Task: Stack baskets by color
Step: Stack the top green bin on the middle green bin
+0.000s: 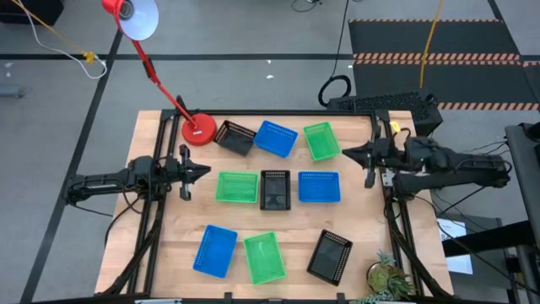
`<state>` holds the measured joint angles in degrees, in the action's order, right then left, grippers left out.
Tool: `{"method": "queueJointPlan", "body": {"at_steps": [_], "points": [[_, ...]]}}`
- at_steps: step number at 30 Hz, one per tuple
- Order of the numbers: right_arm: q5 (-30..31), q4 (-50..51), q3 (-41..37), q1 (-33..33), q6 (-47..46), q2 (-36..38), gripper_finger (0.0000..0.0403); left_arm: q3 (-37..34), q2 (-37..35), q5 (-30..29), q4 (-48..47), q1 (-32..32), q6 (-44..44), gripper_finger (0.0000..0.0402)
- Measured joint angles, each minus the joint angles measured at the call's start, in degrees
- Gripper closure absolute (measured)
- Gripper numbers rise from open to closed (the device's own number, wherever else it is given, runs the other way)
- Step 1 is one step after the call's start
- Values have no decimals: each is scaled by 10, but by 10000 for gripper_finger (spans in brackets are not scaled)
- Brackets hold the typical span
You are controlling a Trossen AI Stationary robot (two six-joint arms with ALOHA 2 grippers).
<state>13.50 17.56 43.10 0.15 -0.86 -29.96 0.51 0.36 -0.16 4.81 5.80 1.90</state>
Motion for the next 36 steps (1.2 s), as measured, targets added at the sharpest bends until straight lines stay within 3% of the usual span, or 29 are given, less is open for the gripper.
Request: {"method": "queueJointPlan", "body": {"at_steps": [9,19,23,31,36], "points": [[-2,151,220,-15,0,-141,403,0,0,0,-4,0,-40,369],[-41,312,374,-15,-15,-232,403,0,0,0,-4,0,-39,369],[-76,365,406,-15,-21,-256,403,0,0,0,-4,0,-39,369],[-78,398,419,-15,-15,-267,403,1,0,0,0,0,-98,369],[-77,398,419,-15,4,-266,403,44,0,0,-6,0,-100,369]]}}
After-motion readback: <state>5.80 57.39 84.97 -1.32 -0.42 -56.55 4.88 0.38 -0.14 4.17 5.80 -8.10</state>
